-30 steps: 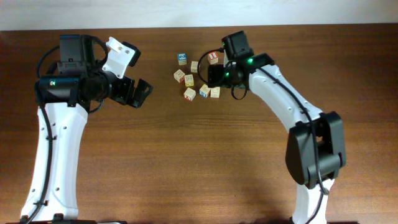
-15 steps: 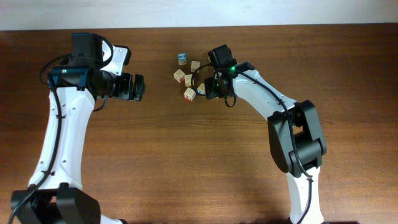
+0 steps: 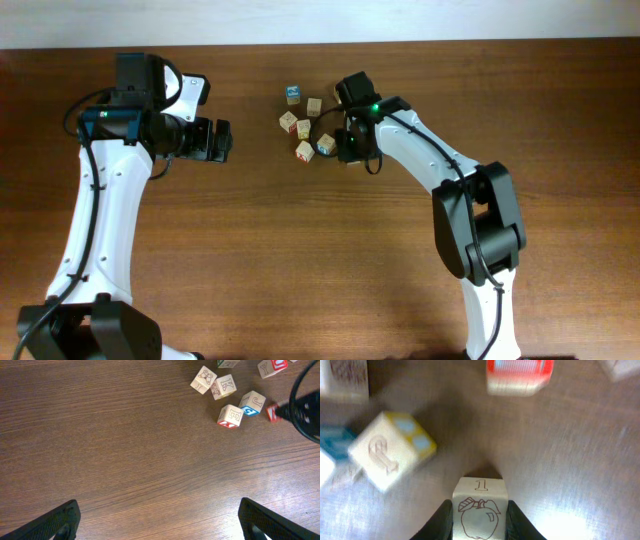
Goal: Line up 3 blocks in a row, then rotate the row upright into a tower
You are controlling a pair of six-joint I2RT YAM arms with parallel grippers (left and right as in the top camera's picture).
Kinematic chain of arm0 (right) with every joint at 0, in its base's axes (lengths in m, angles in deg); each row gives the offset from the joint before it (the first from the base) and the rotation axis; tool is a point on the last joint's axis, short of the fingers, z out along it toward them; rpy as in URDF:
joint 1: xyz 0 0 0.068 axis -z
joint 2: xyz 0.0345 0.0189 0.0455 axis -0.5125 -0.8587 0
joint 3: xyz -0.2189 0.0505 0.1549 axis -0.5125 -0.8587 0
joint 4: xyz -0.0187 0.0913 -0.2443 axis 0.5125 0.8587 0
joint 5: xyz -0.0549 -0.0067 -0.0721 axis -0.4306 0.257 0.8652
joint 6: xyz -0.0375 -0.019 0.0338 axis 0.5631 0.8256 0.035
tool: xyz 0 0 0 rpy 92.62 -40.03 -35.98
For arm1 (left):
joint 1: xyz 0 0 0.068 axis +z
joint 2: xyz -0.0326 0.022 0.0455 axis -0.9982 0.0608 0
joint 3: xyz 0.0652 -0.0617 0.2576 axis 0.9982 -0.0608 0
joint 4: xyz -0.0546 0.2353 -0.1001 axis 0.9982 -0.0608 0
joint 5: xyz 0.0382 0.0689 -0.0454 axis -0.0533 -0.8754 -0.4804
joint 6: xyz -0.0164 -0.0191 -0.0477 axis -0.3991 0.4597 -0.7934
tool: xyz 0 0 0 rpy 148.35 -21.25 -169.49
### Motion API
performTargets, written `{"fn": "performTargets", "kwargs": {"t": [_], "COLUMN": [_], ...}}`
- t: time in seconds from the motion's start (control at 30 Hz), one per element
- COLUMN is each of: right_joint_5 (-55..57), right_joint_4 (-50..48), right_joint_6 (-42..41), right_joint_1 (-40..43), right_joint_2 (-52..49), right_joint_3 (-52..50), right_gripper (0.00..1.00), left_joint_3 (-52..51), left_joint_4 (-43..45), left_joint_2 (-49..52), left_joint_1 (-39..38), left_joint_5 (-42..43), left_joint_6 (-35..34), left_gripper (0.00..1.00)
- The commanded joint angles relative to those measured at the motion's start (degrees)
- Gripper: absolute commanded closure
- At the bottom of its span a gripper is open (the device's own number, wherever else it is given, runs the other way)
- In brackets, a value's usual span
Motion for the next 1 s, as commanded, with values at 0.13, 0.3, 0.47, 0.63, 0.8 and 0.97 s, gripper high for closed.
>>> {"fn": "performTargets", "kwargs": {"t": [0.13, 0.3, 0.47, 0.63, 0.8, 0.97], "right_joint_5": [-6.2, -6.3, -6.3, -7.6, -7.8, -7.7], "right_joint_4": [20.5, 23.5, 22.7, 23.3, 18.2, 16.8], "right_joint_6": [-4.2, -4.1, -4.1, -3.3, -5.5, -6.9], "right_joint_1": [-0.3, -0.3, -0.3, -0.3, -0.5, -0.8], "right_joint_2": [1.5, 1.5, 1.5, 1.5, 1.4, 1.4], "right_joint_3": [3.5, 3.4, 3.9, 13.9, 21.0, 21.0], "right_gripper": [0.77, 0.65, 0.56, 0.55, 0.49, 0.49], "left_joint_3": [1.2, 1.2, 1.2, 1.2, 1.2, 1.2], "left_joint_4": [-0.1, 0.3, 0.3, 0.5, 0.5, 0.5], "left_joint_2": [0.4, 0.4, 0.4, 0.4, 0.4, 0.4], "left_joint_1": [0.0, 0.0, 0.0, 0.0, 0.0, 0.0], "left_joint_5": [-0.3, -0.3, -0.3, -0.3, -0.3, -0.3], "left_joint_6": [-0.9, -0.9, -0.9, -0.9, -0.9, -0.9], "left_gripper": [0.01, 0.01, 0.01, 0.01, 0.01, 0.01]}}
